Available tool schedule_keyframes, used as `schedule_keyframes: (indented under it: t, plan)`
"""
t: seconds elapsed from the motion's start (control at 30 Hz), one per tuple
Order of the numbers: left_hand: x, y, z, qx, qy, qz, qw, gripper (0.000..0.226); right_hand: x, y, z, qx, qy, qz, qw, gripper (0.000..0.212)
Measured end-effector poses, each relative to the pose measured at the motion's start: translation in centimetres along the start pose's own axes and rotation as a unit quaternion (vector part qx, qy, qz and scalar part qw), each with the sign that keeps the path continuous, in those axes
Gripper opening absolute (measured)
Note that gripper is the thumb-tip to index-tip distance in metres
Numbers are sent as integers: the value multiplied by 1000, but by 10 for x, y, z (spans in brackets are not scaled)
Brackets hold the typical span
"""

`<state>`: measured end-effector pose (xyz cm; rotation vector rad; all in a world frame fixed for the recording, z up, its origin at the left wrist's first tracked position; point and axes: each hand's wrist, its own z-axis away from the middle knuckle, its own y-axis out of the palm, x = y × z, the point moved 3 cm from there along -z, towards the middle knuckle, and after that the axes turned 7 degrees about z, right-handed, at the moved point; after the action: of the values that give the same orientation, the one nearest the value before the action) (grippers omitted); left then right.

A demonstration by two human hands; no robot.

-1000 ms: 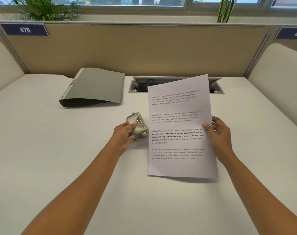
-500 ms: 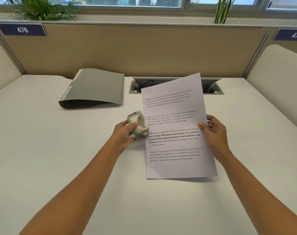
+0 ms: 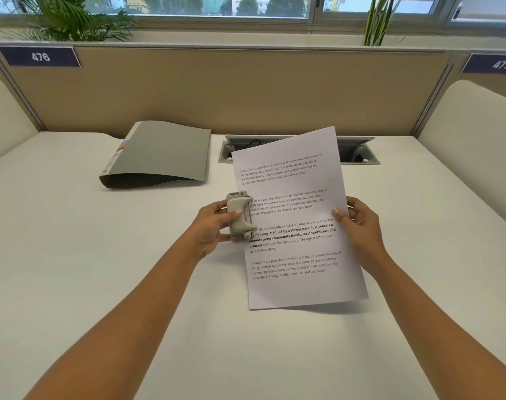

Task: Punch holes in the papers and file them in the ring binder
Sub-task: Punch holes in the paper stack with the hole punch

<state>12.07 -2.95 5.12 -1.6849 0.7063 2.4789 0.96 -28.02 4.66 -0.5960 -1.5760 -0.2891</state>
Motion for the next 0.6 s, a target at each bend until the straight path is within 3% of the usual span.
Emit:
schedule_keyframes:
  t: [0.6]
  plan:
    - [9,2,-6,-28,-58,-42,997,16,-22,0,2,11,66,-35,997,17]
